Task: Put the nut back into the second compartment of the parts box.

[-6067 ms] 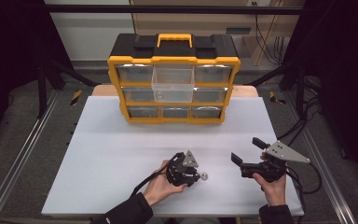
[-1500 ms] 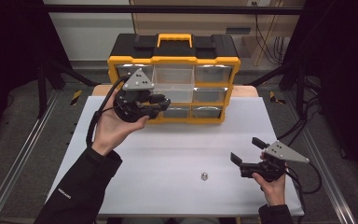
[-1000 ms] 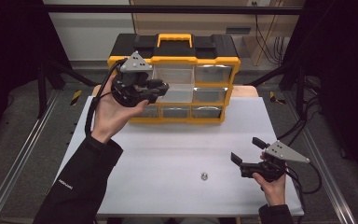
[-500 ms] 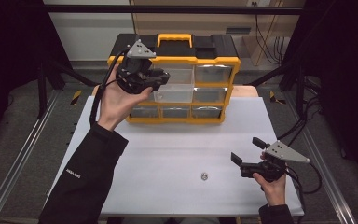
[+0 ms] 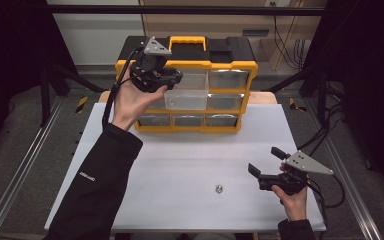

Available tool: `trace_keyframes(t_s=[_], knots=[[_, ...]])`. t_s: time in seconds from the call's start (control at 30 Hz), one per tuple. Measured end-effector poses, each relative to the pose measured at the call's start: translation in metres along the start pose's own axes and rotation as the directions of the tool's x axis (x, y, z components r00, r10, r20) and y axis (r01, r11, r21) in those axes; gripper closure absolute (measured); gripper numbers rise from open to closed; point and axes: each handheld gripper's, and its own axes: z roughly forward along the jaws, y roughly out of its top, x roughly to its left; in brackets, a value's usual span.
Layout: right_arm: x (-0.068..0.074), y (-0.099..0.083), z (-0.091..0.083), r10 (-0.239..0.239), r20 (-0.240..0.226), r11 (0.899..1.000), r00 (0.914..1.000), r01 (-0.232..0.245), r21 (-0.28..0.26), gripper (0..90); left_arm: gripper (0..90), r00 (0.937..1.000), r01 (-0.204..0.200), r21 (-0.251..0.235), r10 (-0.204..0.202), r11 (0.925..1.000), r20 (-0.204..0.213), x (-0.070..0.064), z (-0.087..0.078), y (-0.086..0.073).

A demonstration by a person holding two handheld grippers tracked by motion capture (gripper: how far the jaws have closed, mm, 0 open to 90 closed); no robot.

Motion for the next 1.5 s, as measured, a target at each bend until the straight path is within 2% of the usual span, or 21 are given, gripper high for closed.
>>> trace_keyframes(t_s=[0.13, 0.4, 0.47, 0.6, 0.67, 0.73, 0.93, 1.23, 1.33, 1.37, 1.4, 1.5], knots=[[0.0, 0.0, 0.0, 0.0, 0.001, 1.0, 1.0, 0.0, -0.001, 0.9, 69.3, 1.0, 0.008, 0.005, -0.008, 1.0, 0.006, 0.003, 0.008, -0.001], [-0.001, 0.0, 0.0, -0.005, -0.003, 1.0, 1.0, 0.005, -0.006, 0.9, 69.3, 0.9999, 0.003, 0.046, -0.004, 0.9989, 0.013, 0.005, 0.024, -0.007], [0.0, 0.0, 0.0, 0.001, 0.0, 1.0, 1.0, -0.001, -0.001, 0.9, 69.3, 0.9997, 0.017, 0.043, -0.018, 0.9989, 0.016, 0.004, 0.027, -0.008], [0.0, 0.0, 0.0, -0.003, 0.0, 1.0, 1.0, 0.003, -0.005, 0.9, 69.3, 0.9997, 0.019, 0.048, -0.019, 0.9987, 0.016, 0.004, 0.031, -0.009], [0.0, 0.0, 0.0, 0.003, -0.003, 1.0, 1.0, -0.003, -0.005, 0.9, 69.3, 0.9999, 0.006, 0.072, -0.007, 0.9974, 0.014, 0.006, 0.033, -0.01], [0.0, 0.0, 0.0, -0.003, -0.001, 1.0, 1.0, 0.003, -0.005, 0.9, 69.3, 0.9992, 0.032, 0.069, -0.033, 0.9971, 0.02, 0.006, 0.037, -0.011], [0.0, 0.0, 0.0, -0.002, -0.001, 1.0, 1.0, 0.002, -0.004, 0.9, 69.3, 0.9995, 0.021, 0.091, -0.023, 0.9956, 0.024, 0.005, 0.042, -0.012], [0.0, 0.0, 0.0, -0.003, -0.003, 1.0, 1.0, 0.003, -0.005, 0.9, 69.0, 0.9994, 0.022, 0.093, -0.025, 0.9954, 0.025, 0.005, 0.047, -0.012], [0.0, 0.0, 0.0, -0.002, -0.002, 1.0, 1.0, 0.002, -0.005, 0.8, 66.2, 0.9993, 0.021, 0.075, -0.023, 0.997, 0.03, 0.005, 0.047, -0.011], [0.0, 0.0, 0.0, -0.002, -0.002, 1.0, 1.0, 0.002, -0.005, 0.8, 65.1, 0.9997, 0.002, 0.08, -0.004, 0.9968, 0.026, 0.006, 0.045, -0.011], [0.0, 0.0, 0.0, -0.003, -0.002, 1.0, 1.0, 0.003, -0.006, 0.9, 64.0, 0.9995, 0.019, 0.055, -0.021, 0.9983, 0.024, 0.005, 0.044, -0.011], [0.0, 0.0, 0.0, -0.002, -0.003, 1.0, 1.0, 0.002, -0.006, 0.9, 59.9, 0.9995, 0.017, 0.038, -0.018, 0.9991, 0.026, 0.006, 0.039, -0.011]])
